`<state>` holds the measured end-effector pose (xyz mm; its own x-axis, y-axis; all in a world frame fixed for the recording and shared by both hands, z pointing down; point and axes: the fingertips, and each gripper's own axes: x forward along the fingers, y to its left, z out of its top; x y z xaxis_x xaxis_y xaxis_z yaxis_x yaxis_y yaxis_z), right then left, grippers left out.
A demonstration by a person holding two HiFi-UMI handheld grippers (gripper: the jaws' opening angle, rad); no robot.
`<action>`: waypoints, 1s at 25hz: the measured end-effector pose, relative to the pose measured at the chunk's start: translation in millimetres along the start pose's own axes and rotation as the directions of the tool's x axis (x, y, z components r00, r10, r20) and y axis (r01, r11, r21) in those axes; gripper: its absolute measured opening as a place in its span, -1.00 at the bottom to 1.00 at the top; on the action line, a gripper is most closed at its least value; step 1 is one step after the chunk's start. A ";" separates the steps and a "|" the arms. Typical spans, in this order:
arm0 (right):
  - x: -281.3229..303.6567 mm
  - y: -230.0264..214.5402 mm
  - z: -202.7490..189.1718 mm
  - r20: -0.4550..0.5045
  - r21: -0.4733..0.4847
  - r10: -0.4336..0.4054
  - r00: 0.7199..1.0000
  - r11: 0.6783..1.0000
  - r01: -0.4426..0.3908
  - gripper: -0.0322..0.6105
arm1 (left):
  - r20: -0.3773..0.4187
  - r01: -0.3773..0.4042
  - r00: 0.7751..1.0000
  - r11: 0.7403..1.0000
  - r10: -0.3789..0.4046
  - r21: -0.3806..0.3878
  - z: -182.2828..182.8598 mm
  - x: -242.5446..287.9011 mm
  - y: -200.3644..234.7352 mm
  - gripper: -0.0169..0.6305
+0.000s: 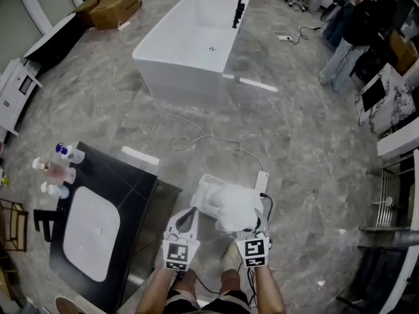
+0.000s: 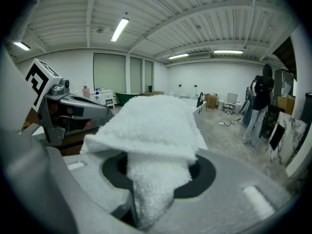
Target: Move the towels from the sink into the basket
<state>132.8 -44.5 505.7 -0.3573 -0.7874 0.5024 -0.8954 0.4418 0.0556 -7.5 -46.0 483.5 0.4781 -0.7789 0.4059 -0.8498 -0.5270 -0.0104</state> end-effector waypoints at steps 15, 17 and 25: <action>177.4 -6.0 -214.7 -0.139 0.028 0.085 0.987 0.996 -0.082 -0.37 | -0.120 -0.012 0.993 0.998 0.005 -0.057 -211.1 141.7 22.3 -0.92; 201.5 -5.1 -247.9 -0.156 0.029 0.094 0.983 0.995 -0.091 -0.37 | -0.132 -0.012 0.991 0.998 0.003 -0.064 -244.7 159.4 24.0 -0.92; 272.9 9.8 -364.0 -0.227 0.040 0.133 0.965 0.991 -0.127 -0.37 | -0.194 -0.014 0.981 0.994 -0.007 -0.108 -363.8 200.6 27.3 -0.92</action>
<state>123.2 -98.5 957.4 -0.4037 -0.6033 0.6878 -0.8525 0.5210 -0.0433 -15.5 -92.9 897.1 0.4320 -0.6947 0.5752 -0.8756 -0.4759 0.0827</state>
